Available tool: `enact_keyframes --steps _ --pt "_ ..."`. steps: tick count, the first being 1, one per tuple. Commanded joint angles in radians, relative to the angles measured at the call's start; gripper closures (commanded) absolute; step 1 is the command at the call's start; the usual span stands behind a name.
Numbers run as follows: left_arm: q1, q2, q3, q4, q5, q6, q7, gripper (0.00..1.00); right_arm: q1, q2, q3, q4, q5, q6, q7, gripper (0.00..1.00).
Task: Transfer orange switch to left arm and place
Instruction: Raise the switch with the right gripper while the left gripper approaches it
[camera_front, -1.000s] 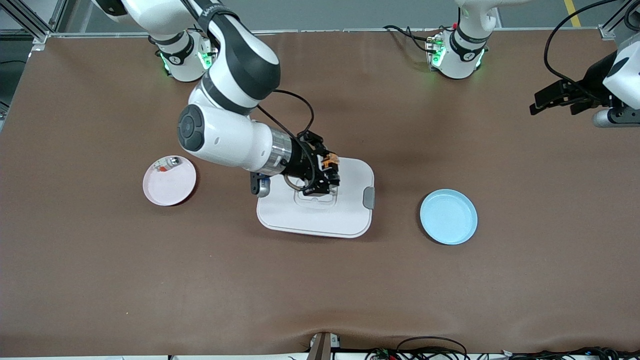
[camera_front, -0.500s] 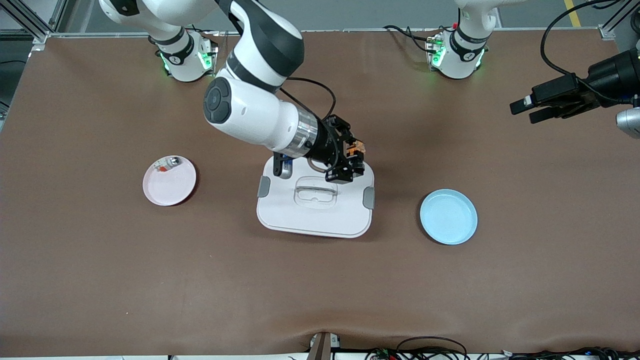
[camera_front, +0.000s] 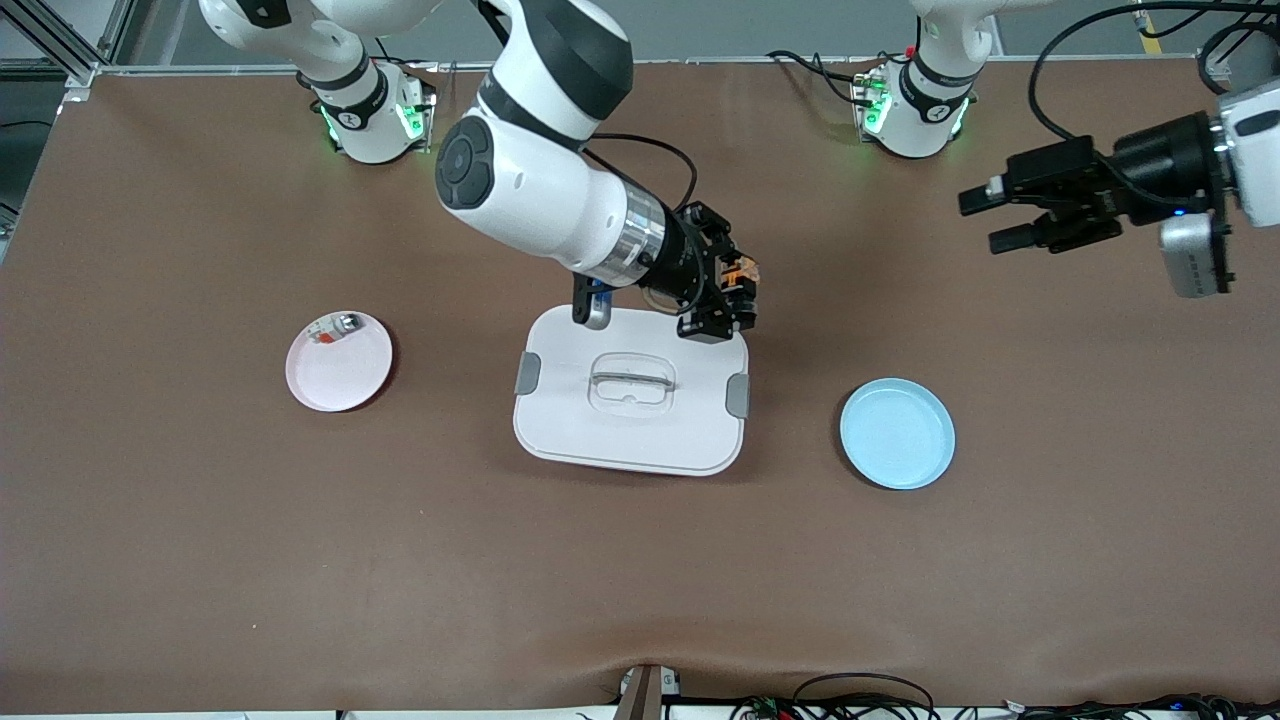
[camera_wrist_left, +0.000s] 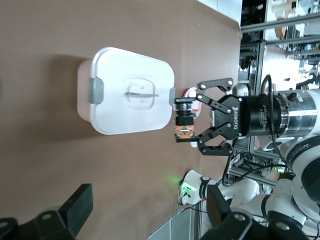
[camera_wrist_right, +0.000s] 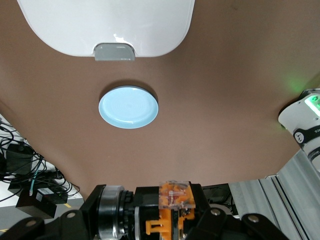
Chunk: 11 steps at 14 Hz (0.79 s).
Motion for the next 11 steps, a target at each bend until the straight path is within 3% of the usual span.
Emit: enact_keyframes --steps 1,11 --pt "-0.003 -0.002 -0.058 -0.007 -0.021 0.036 0.009 0.00 0.027 0.022 -0.018 0.038 0.009 0.024 0.036 1.00" --pt "-0.012 0.101 -0.239 0.011 0.060 0.218 -0.059 0.00 0.057 0.028 -0.018 0.046 0.009 0.090 0.096 1.00"
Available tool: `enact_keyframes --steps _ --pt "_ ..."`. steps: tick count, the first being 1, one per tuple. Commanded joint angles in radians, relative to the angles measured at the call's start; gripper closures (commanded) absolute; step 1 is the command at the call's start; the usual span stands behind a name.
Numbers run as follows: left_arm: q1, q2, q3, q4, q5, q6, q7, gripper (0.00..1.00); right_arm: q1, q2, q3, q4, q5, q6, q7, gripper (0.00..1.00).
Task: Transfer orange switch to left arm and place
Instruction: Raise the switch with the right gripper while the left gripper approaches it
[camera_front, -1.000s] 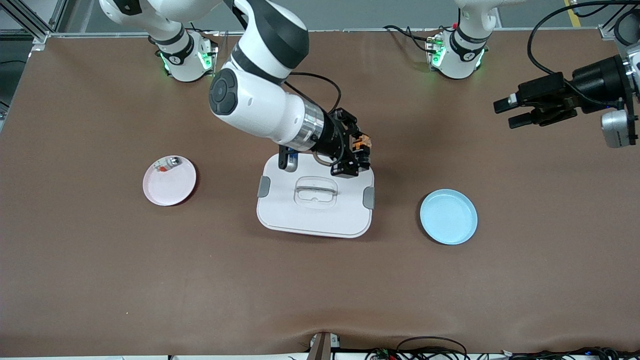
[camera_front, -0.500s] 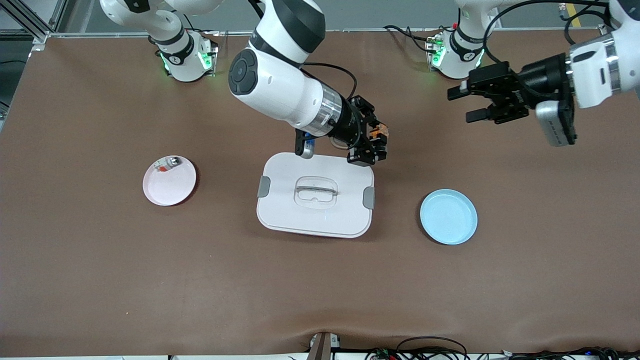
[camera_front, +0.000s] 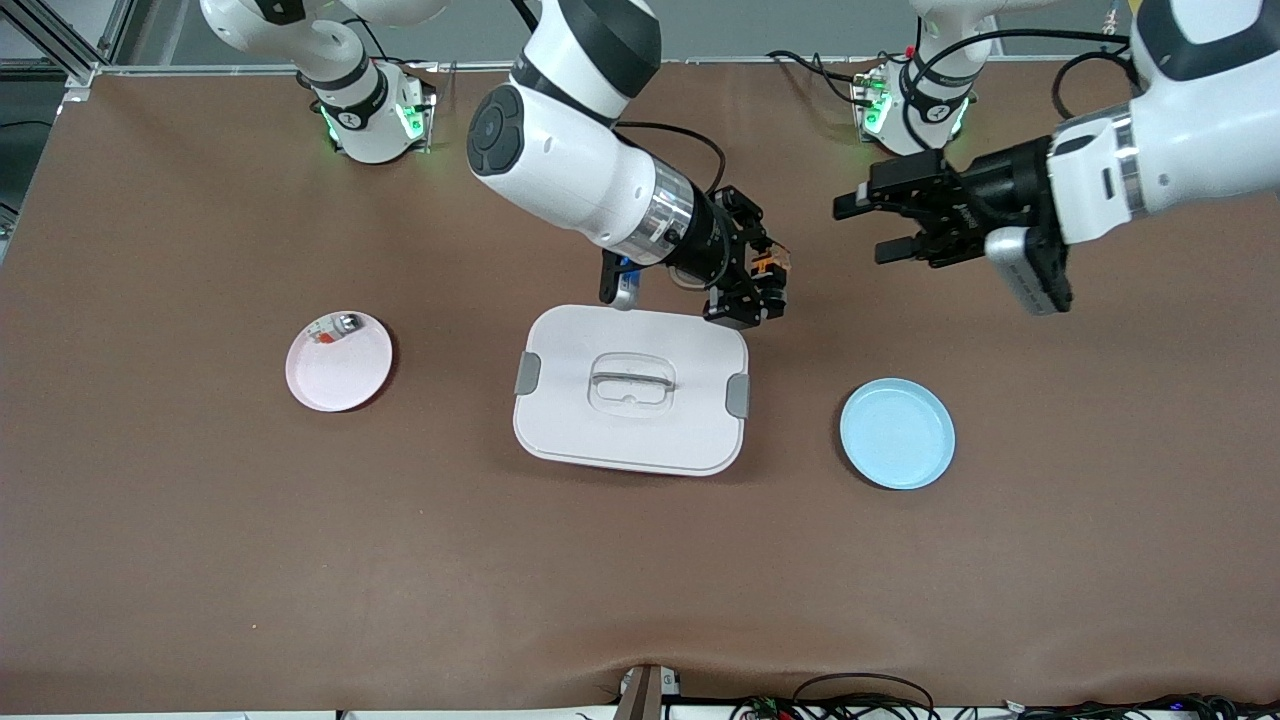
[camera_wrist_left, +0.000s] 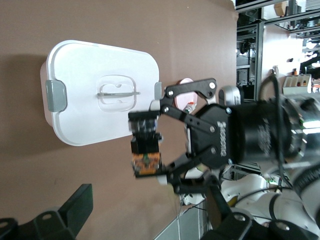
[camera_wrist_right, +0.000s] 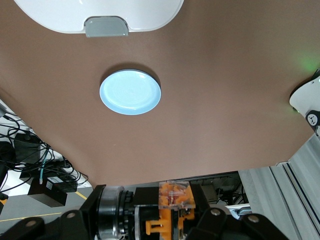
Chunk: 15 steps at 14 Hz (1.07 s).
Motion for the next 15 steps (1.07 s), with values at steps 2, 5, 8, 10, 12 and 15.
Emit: enact_keyframes --steps 2,5,8,10,12,15 --pt "-0.002 0.067 -0.045 0.041 0.050 0.047 -0.044 0.00 0.013 0.025 -0.012 0.046 0.009 0.014 0.033 1.00" --pt "-0.002 0.089 -0.045 0.047 0.051 0.064 -0.059 0.00 0.010 0.024 -0.010 0.060 0.009 0.016 0.035 1.00" --pt "-0.066 0.107 -0.046 0.049 0.103 0.108 -0.125 0.00 0.010 0.024 -0.010 0.069 0.009 0.020 0.035 1.00" --pt "-0.083 0.114 -0.048 0.049 0.128 0.113 -0.161 0.00 0.011 0.024 -0.009 0.069 0.011 0.053 0.036 1.00" --pt "-0.083 0.107 -0.049 0.049 0.127 0.113 -0.162 0.00 0.011 0.024 -0.009 0.069 0.011 0.060 0.036 1.00" --pt "-0.083 0.109 -0.049 0.047 0.128 0.112 -0.164 0.00 0.011 0.025 -0.009 0.069 0.011 0.060 0.040 1.00"
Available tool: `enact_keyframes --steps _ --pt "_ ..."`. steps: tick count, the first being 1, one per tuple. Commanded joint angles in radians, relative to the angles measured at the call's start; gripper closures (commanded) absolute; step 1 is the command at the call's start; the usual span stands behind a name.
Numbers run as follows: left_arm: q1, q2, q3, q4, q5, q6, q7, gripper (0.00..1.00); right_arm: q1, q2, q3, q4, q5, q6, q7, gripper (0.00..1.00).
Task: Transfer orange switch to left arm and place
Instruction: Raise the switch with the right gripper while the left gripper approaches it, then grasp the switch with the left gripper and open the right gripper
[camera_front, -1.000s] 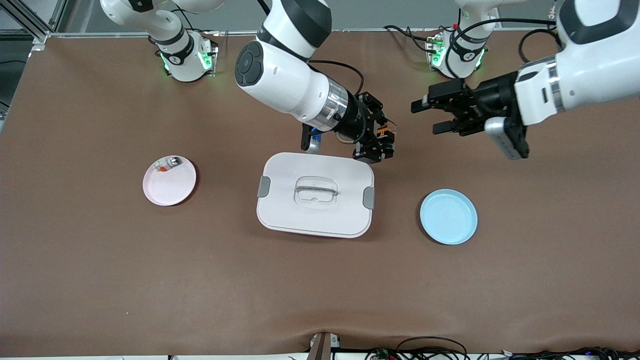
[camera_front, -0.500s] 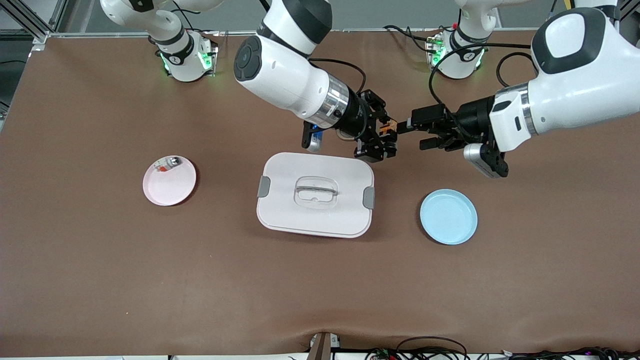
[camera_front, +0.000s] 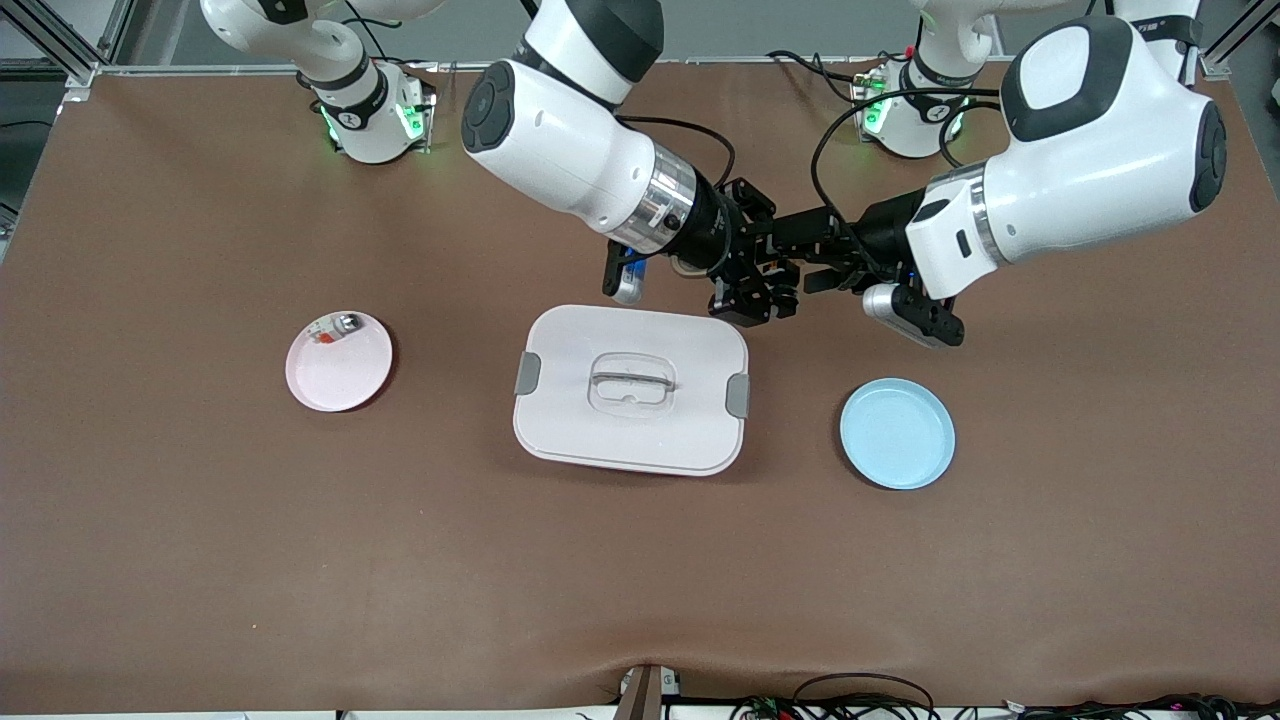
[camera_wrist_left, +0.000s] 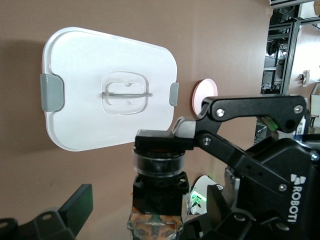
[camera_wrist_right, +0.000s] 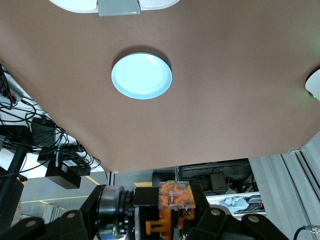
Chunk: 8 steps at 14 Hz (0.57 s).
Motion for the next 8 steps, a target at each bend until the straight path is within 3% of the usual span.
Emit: enact_keyframes --steps 1,2,3,4,8 --pt "0.006 0.004 -0.006 0.015 0.021 0.001 -0.019 0.00 0.009 0.024 -0.008 0.042 0.009 0.006 0.026 1.00" --pt "0.009 0.001 -0.006 0.015 0.021 -0.002 -0.023 0.00 0.009 0.023 -0.008 0.042 0.009 0.006 0.026 1.00" --pt "0.009 0.001 -0.006 0.015 0.021 -0.004 -0.034 0.06 0.009 0.024 -0.008 0.042 0.009 0.006 0.026 1.00" --pt "0.007 0.001 -0.006 0.015 0.021 -0.005 -0.040 0.28 0.009 0.024 -0.008 0.042 0.009 0.006 0.026 1.00" --pt "0.006 0.001 -0.006 0.016 0.021 -0.005 -0.055 0.78 0.011 0.030 -0.008 0.042 0.009 0.006 0.026 1.00"
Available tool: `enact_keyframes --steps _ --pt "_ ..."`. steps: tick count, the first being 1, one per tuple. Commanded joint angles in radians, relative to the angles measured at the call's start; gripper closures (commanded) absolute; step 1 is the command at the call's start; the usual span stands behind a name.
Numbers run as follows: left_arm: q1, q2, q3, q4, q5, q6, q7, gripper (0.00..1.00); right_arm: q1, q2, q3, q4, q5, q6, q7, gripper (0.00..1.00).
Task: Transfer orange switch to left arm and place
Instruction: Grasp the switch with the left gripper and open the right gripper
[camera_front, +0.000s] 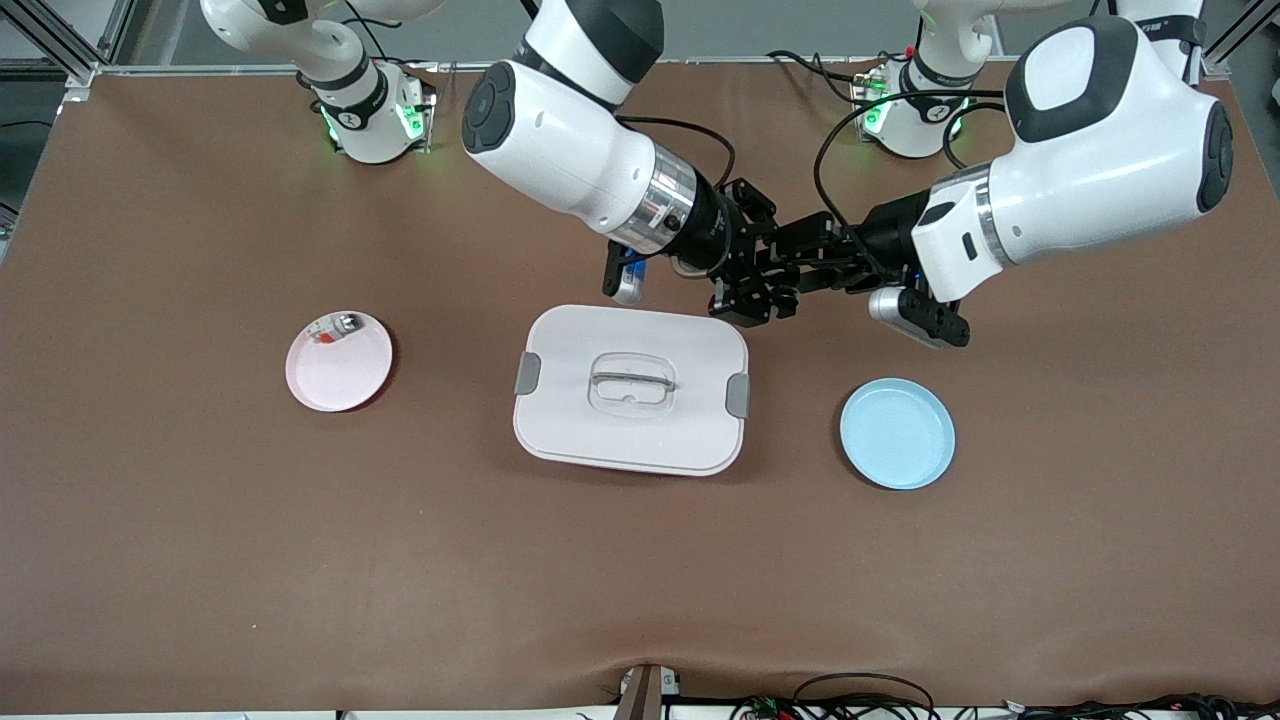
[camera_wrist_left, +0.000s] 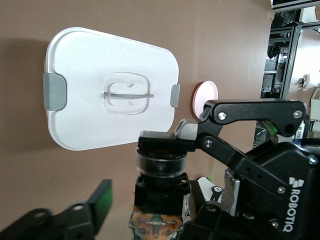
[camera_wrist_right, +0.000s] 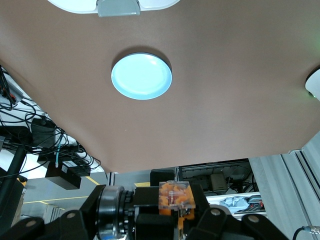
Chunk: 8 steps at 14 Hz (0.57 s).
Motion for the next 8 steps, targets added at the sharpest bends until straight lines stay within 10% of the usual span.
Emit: enact_keyframes --steps 1,5,6,7,8 --pt "0.002 0.000 -0.006 0.014 0.021 -0.005 -0.043 0.90 0.010 0.026 -0.009 0.042 0.009 0.006 0.025 1.00" --pt "0.002 -0.005 -0.006 0.014 0.021 -0.005 -0.091 1.00 0.010 0.027 -0.009 0.042 0.009 0.006 0.026 1.00" --pt "0.002 -0.005 -0.006 0.014 0.021 -0.005 -0.091 1.00 0.010 0.027 -0.009 0.042 0.009 0.006 0.026 0.71" --pt "0.002 -0.005 -0.006 0.016 0.021 -0.004 -0.093 1.00 0.010 0.027 -0.009 0.042 0.009 0.006 0.026 0.03" --pt "0.002 -0.005 -0.006 0.016 0.022 -0.004 -0.093 1.00 0.008 0.027 -0.010 0.042 0.009 0.006 0.025 0.00"
